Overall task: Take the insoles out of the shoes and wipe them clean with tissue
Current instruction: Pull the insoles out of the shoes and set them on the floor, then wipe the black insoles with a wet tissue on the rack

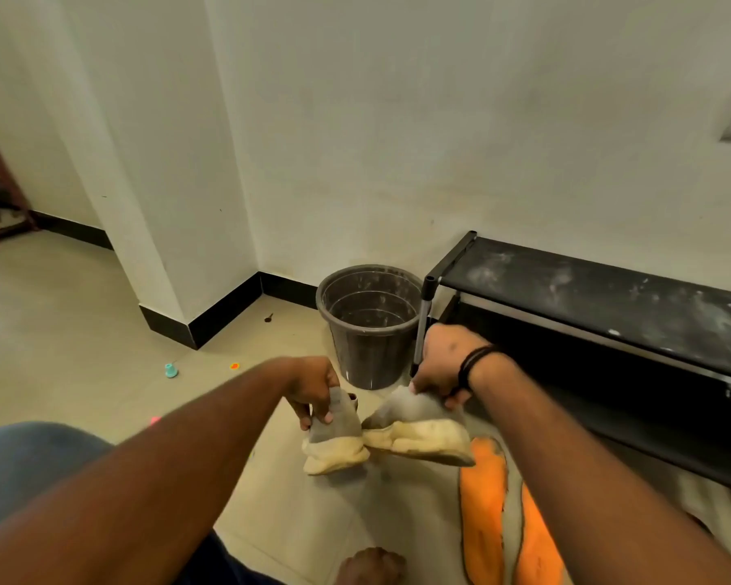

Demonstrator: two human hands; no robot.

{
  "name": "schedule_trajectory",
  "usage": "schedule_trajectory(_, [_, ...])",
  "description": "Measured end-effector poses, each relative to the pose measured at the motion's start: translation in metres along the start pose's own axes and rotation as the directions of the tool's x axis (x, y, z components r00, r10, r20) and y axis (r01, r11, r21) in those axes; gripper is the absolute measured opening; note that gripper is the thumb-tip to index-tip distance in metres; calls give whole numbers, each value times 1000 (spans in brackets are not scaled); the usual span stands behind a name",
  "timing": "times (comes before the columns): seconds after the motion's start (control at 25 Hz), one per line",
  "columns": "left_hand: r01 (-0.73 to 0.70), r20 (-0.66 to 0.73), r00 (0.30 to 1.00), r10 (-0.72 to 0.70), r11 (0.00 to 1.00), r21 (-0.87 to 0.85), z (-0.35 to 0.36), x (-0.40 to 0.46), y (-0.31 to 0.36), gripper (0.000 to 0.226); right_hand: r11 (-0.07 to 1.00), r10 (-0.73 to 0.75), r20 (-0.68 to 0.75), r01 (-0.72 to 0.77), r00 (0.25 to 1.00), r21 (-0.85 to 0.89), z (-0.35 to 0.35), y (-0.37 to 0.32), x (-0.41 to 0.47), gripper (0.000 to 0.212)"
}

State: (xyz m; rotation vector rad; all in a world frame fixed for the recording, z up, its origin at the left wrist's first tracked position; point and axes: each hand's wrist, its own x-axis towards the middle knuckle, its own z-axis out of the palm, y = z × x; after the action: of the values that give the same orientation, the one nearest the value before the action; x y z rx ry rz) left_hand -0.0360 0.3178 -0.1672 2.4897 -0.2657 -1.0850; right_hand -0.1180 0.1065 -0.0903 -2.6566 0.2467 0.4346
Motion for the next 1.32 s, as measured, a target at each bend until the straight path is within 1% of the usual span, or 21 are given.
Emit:
schedule_trajectory(0.08, [12, -129, 992, 4, 993, 120, 17, 11, -4, 31, 998, -26, -30, 24, 999, -64, 38, 5, 19, 15])
schedule_trajectory(0.2, [68, -352, 934, 58, 940, 334, 54, 23, -14, 38, 975, -109, -98, 87, 989, -205, 86, 19, 35, 23])
schedule_trajectory(0.28, [88, -420, 905, 69, 935, 344, 87, 31, -22, 40, 969, -123, -67, 106, 990, -222, 120, 35, 40, 31])
schedule_trajectory(0.36, [126, -415, 910, 20, 939, 321, 117, 38, -28, 41, 989, -59, -33, 54, 998, -135, 153, 56, 43, 37])
schedule_trajectory(0.44, [164, -376, 926, -39, 938, 304, 136, 44, -32, 37, 999, 12, 7, -12, 1000, -41, 178, 74, 44, 47])
schedule_trajectory(0.48, [178, -356, 932, -62, 936, 303, 140, 47, -34, 36, 1000, 27, 32, -27, 999, -10, 187, 81, 44, 48])
schedule_trajectory(0.6, [195, -346, 934, -88, 938, 288, 144, 54, -37, 38, 1000, 18, 50, -18, 999, 0, 200, 85, 41, 39])
schedule_trajectory(0.72, [210, -341, 935, -98, 927, 310, 144, 59, -35, 42, 999, -21, 76, 18, 997, 40, 206, 77, 42, 37])
schedule_trajectory(0.76, [211, -333, 937, -101, 926, 313, 143, 60, -33, 41, 998, -66, 100, 64, 993, 17, 210, 75, 43, 44])
schedule_trajectory(0.84, [208, -322, 941, -104, 928, 309, 142, 61, -29, 39, 982, -168, 150, 180, 974, -66, 214, 75, 43, 72])
schedule_trajectory(0.88, [209, -323, 941, -105, 928, 307, 142, 61, -25, 37, 976, -189, 170, 204, 967, -78, 215, 77, 44, 78])
schedule_trajectory(0.92, [214, -326, 939, -108, 926, 311, 142, 61, -22, 36, 978, -190, 186, 203, 964, -54, 216, 80, 46, 80])
schedule_trajectory(1.0, [229, -323, 939, -120, 918, 325, 140, 57, -17, 37, 976, -215, 192, 218, 958, 5, 215, 85, 45, 78])
schedule_trajectory(1.04, [237, -317, 940, -127, 910, 340, 140, 54, -14, 38, 974, -225, 191, 224, 956, 25, 215, 88, 44, 74])
schedule_trajectory(1.16, [254, -309, 941, -137, 889, 381, 134, 37, 7, 39, 972, -228, 202, 210, 953, 108, 207, 91, 38, 48])
schedule_trajectory(1.28, [207, -344, 936, -69, 900, 383, 134, 27, 49, 35, 975, -157, 153, 129, 976, 183, 185, 91, 32, 25])
schedule_trajectory(1.32, [179, -354, 935, -36, 908, 379, 135, 26, 67, 33, 979, -140, 123, 119, 982, 166, 175, 93, 33, 25])
